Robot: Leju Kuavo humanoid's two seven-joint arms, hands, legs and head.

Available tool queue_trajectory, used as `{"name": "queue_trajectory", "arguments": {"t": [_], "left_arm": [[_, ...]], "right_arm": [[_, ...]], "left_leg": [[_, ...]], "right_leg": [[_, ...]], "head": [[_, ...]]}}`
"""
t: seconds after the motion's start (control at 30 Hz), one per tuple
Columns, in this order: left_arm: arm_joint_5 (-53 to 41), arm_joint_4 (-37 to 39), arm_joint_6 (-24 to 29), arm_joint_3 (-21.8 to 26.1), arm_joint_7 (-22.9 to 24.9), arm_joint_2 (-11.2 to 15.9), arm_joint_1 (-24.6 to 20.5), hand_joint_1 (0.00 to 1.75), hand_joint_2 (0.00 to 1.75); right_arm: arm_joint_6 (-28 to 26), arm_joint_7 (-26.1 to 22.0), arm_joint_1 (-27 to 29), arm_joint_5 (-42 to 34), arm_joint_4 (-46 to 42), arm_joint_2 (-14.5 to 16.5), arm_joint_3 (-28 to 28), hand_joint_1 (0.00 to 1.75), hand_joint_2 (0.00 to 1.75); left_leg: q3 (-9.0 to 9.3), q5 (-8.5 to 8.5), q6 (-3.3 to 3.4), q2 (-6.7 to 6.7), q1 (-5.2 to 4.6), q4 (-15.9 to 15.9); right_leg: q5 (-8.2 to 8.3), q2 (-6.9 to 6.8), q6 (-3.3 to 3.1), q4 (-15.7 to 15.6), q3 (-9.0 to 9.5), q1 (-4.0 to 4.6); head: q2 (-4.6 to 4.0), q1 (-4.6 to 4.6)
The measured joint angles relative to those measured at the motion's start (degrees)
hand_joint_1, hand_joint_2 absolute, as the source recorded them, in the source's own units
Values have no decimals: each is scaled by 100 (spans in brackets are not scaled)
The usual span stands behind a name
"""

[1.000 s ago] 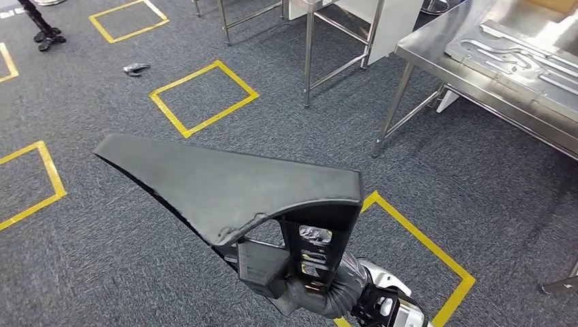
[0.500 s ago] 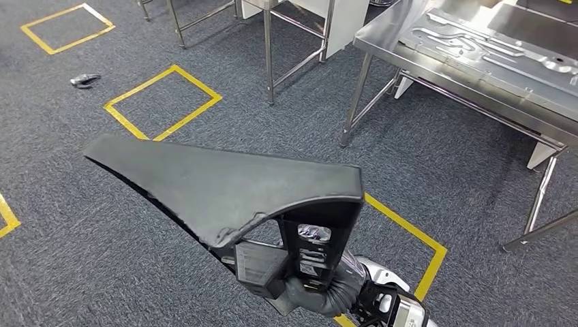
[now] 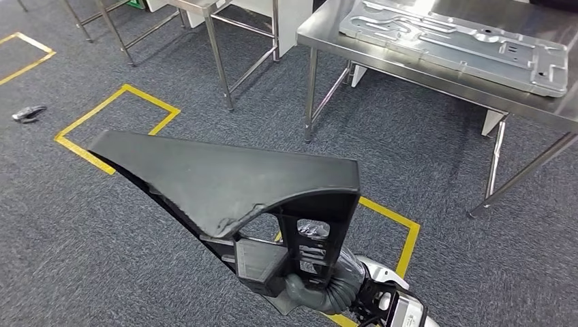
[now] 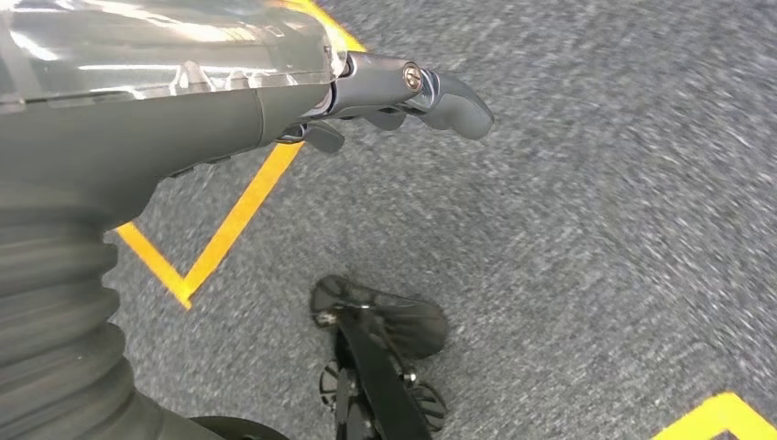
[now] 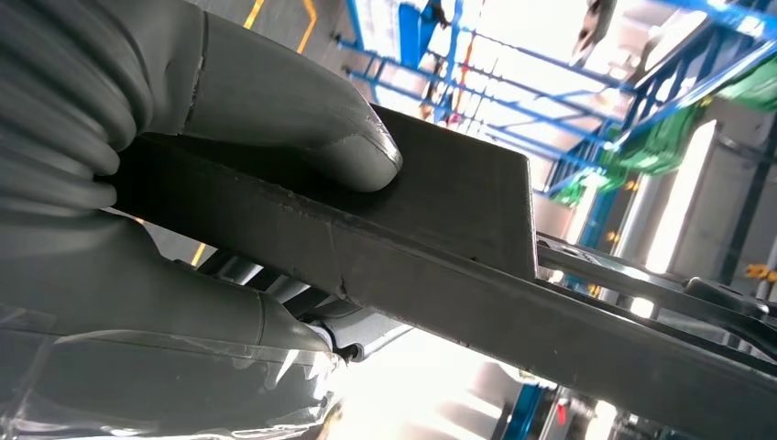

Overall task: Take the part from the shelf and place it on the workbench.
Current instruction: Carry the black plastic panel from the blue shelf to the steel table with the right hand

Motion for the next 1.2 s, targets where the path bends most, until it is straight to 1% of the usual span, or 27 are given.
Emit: {"name": "queue_trajectory", "arguments": {"t": [0.07, 0.1, 0.13, 0.2, 0.23, 0.27, 0.33, 0.37, 0.4, 0.43, 0.47, 0.5, 0.53, 0.6, 0.63, 0.7, 0.77, 0.83, 0.87, 0.9, 0.93, 0.97, 1.0, 1.07, 1.1, 1.13, 1.2], "left_arm": [[21, 1, -6, -1, 10, 10, -1, 0, 175], [37, 2, -9, -1, 18, 14, -6, 0, 175], [52, 2, -14, -1, 28, 14, -11, 0, 175], [70, 1, -26, -2, 39, 11, -27, 0, 175], [77, 1, -33, -3, 42, 11, -30, 0, 175], [84, 1, -40, -3, 43, 10, -31, 0, 175], [93, 2, -51, -3, 43, 13, -16, 0, 175], [95, 2, -57, -3, 44, 15, -8, 0, 175], [95, 2, -66, -3, 48, 16, -3, 0, 175], [95, 2, -77, -4, 53, 17, -3, 0, 175], [96, 2, -90, -7, 61, 19, -6, 0, 175], [99, 2, -102, -13, 69, 18, -12, 0, 175], [105, 2, -110, -21, 78, 18, -16, 0, 175], [120, 2, -127, -35, 91, 17, -21, 0, 175], [133, 2, -134, -39, 96, 17, -23, 0, 175], [159, 1, -148, -40, 101, 15, -37, 0, 175], [174, 0, -156, -40, 104, 14, -52, 0, 175], [184, 0, -160, -40, 105, 14, -51, 0, 175], [193, 0, -161, -40, 106, 14, -42, 0, 175], [202, 0, -164, -41, 107, 14, -28, 0, 175], [210, 0, -169, -42, 108, 14, -17, 0, 175], [215, 0, -174, -42, 109, 14, -11, 0, 175], [217, 0, -181, -43, 108, 17, -9, 0, 175], [222, 1, -196, -43, 101, 25, -9, 0, 175], [225, 2, -206, -43, 95, 30, -6, 0, 175], [227, 2, -217, -43, 90, 31, -7, 0, 175], [231, 2, -245, -43, 87, 29, -21, 0, 175]], "right_arm": [[2, -2, -5, -16, 5, 0, 1, 171, 175], [3, -2, -7, -23, 9, 0, 2, 171, 175], [5, -2, -8, -27, 12, -1, 3, 171, 175], [7, -3, -5, -29, 14, -3, 4, 171, 175], [7, -4, -6, -30, 14, -4, 3, 171, 175], [7, -4, -12, -31, 14, -6, 3, 171, 175], [6, -4, -19, -33, 17, -8, 4, 171, 175], [6, -3, -17, -33, 21, -8, 4, 171, 175], [6, -3, -11, -36, 25, -9, 4, 171, 175], [7, -3, -6, -41, 28, -10, 4, 171, 175], [8, -3, -4, -50, 30, -10, 4, 171, 175], [8, -3, -5, -63, 30, -11, 4, 171, 175], [9, -3, -10, -78, 29, -11, 3, 171, 175], [9, -4, -27, -103, 28, -11, 1, 171, 175], [9, -3, -33, -111, 28, -13, -1, 171, 175], [13, -2, -36, -120, 28, -17, -3, 171, 175], [16, -2, -44, -124, 27, -19, -4, 171, 175], [18, -2, -55, -126, 28, -18, -4, 171, 175], [21, -2, -54, -126, 34, -17, -4, 171, 175], [25, -2, -51, -126, 43, -17, -3, 171, 175], [28, -1, -49, -126, 55, -17, -3, 171, 175], [28, -1, -47, -126, 67, -17, -2, 171, 175], [28, -1, -48, -126, 75, -17, -2, 171, 175], [28, -1, -54, -129, 82, -17, -2, 171, 175], [28, -1, -58, -133, 86, -17, -2, 171, 175], [28, -2, -60, -138, 90, -17, -1, 171, 175], [27, -2, -61, -152, 94, -17, -1, 171, 175]], "left_leg": [[274, 259, 23, -255, 23, -652], [339, 283, 41, -353, 24, -805], [356, 258, 67, -382, 16, -833], [371, 281, 138, -268, 21, -866], [385, 294, 180, -202, 31, -890], [397, 306, 215, -131, 40, -915], [408, 304, 262, 11, 21, -933], [408, 298, 272, 86, 8, -932], [410, 290, 278, 159, -2, -929], [416, 281, 279, 230, -8, -927], [429, 269, 274, 294, -13, -926], [450, 254, 265, 352, -17, -926], [473, 237, 250, 405, -26, -926], [508, 204, 205, 505, -51, -923], [521, 193, 178, 560, -60, -929], [550, 170, 118, 637, -67, -946], [507, 29, 65, 446, -57, -785], [234, -309, 38, 166, -44, -173], [41, -474, 31, 110, -44, 220], [-114, -555, 23, 92, -43, 517], [-192, -523, 18, 88, -42, 631], [-170, -378, 17, 80, -38, 524], [-53, -149, 18, 39, -28, 209], [237, 181, 40, -202, 4, -506], [328, 250, 60, -308, 13, -731], [360, 243, 85, -371, 13, -815], [367, 259, 150, -285, 4, -842]], "right_leg": [[-27, 125, 52, 53, -29, 2], [-30, 181, 83, 70, -53, 0], [-20, 235, 116, 74, -77, -5], [-9, 297, 181, 77, -102, -16], [-53, 215, 210, 139, -133, -10], [-158, 77, 236, 307, -215, -2], [-502, -245, 276, 976, -543, -4], [-649, -319, 291, 1353, -735, -15], [-707, -353, 299, 1604, -866, -25], [-651, -370, 298, 1643, -891, -31], [-501, -395, 287, 1458, -799, -33], [-294, -460, 261, 1082, -601, -26], [-137, -587, 227, 664, -380, -2], [14, -768, 156, 123, -109, 64], [3, -782, 132, 54, -88, 91], [32, -647, 83, 16, -91, 80], [70, -530, 28, -48, -62, 33], [84, -422, -9, -72, -48, 13], [84, -359, -18, -68, -50, 15], [83, -287, -21, -63, -49, 17], [81, -211, -21, -54, -48, 17], [76, -134, -16, -40, -46, 14], [67, -60, -4, -18, -45, 9], [39, 74, 39, 45, -73, 4], [35, 130, 71, 71, -100, 2], [40, 184, 103, 85, -129, 1], [66, 278, 172, 78, -164, -8]], "head": [[0, 1], [0, 3], [0, 3], [0, 4], [0, 19], [0, 36], [0, 70], [0, 72], [0, 71], [0, 71], [0, 71], [0, 71], [0, 71], [0, 68], [0, 67], [0, 66], [0, 62], [0, 55], [0, 51], [0, 50], [0, 50], [0, 50], [0, 49], [0, 51], [0, 53], [0, 55], [0, 55]]}}
